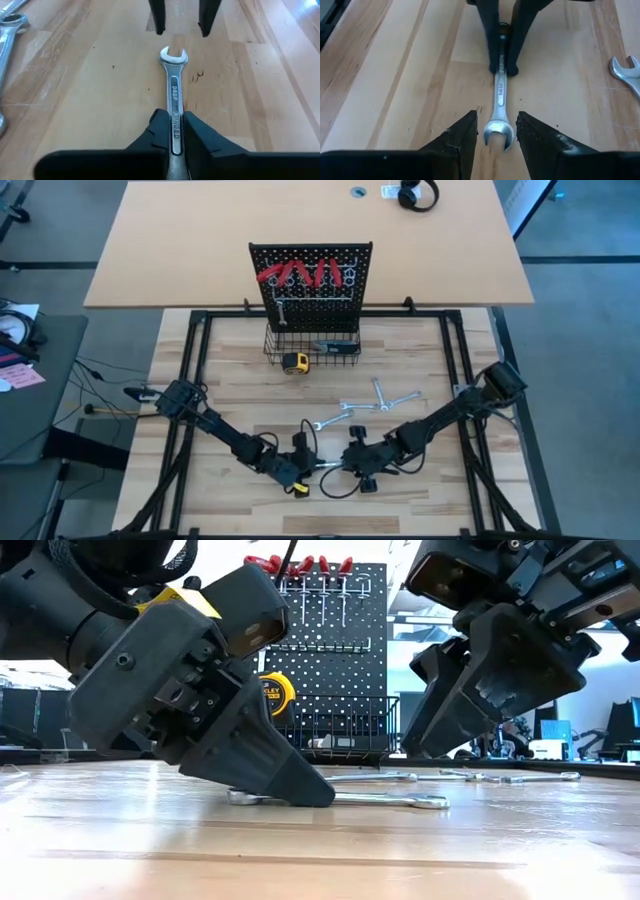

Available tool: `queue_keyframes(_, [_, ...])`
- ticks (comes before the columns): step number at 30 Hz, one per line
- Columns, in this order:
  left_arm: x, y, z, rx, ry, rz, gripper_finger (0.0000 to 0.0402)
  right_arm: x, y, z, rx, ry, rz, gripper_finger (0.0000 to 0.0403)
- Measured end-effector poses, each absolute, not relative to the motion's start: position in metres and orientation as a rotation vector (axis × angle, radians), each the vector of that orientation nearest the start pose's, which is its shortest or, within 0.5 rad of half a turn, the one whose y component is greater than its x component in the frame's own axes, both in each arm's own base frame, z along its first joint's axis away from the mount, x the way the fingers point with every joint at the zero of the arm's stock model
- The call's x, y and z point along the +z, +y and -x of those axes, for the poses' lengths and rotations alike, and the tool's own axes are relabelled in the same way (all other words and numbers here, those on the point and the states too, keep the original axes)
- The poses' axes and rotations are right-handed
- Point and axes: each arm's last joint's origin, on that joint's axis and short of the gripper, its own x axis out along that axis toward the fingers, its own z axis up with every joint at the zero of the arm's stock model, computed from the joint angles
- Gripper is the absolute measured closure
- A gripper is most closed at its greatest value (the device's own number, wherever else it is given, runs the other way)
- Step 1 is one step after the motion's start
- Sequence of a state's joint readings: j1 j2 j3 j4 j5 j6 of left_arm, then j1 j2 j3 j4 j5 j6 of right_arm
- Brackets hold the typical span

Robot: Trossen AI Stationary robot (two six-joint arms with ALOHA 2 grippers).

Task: Hang tools onto peg board
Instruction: Hang the wrench into the pegboard

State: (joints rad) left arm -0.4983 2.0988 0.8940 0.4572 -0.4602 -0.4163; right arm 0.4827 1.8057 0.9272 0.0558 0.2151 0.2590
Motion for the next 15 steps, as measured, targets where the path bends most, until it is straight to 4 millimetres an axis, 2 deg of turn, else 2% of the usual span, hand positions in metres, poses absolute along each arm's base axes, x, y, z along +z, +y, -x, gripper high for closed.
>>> queue_keyframes(10, [0.083, -0.163, -0.325, 0.101, 0.62, 0.017, 0.0389, 0.148, 0.172, -0.312, 0.122, 0.654, 0.131, 0.0255])
queue_keyframes(15, [0.092, -0.166, -0.322, 0.139, 0.585, -0.012, 0.0389, 0.148, 0.171, -0.316, 0.07, 0.612, 0.134, 0.0255])
